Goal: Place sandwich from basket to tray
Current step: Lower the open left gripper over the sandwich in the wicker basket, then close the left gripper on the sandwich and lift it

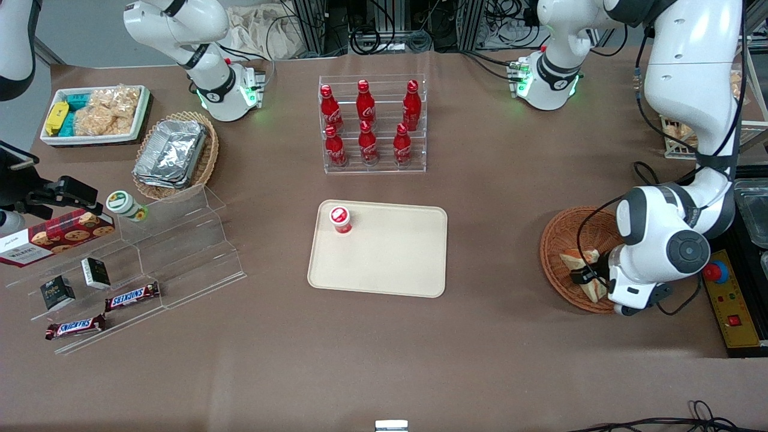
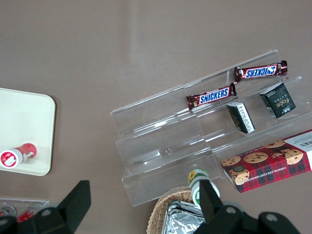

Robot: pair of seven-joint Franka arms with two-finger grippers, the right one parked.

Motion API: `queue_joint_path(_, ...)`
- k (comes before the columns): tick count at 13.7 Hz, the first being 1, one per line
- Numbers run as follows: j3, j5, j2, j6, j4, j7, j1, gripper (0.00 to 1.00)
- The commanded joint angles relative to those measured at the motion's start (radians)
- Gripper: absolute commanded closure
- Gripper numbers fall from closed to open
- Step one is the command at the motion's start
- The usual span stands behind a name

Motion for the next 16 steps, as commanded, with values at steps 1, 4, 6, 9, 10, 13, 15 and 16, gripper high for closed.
queue_joint_path(1, 0.009, 0.019, -0.020, -0.029, -0.005, -0.014, -0.012, 0.70)
queue_joint_path(4, 0.007, 0.021, -0.098, -0.090, 0.010, 0.000, -0.012, 0.90)
queue_joint_path(6, -0.008, 0.025, -0.173, -0.237, 0.079, 0.052, -0.012, 0.91)
queue_joint_path(9, -0.068, 0.025, -0.249, -0.464, 0.219, 0.057, -0.012, 0.91)
queue_joint_path(10, -0.102, 0.030, -0.267, -0.546, 0.269, 0.054, -0.012, 0.91)
queue_joint_path(13, -0.192, 0.059, -0.293, -0.718, 0.413, 0.025, -0.012, 0.91)
queue_joint_path(15, -0.295, 0.061, -0.292, -0.784, 0.492, -0.102, -0.013, 0.91)
queue_joint_path(16, -0.357, 0.061, -0.292, -0.784, 0.498, -0.194, -0.021, 0.91)
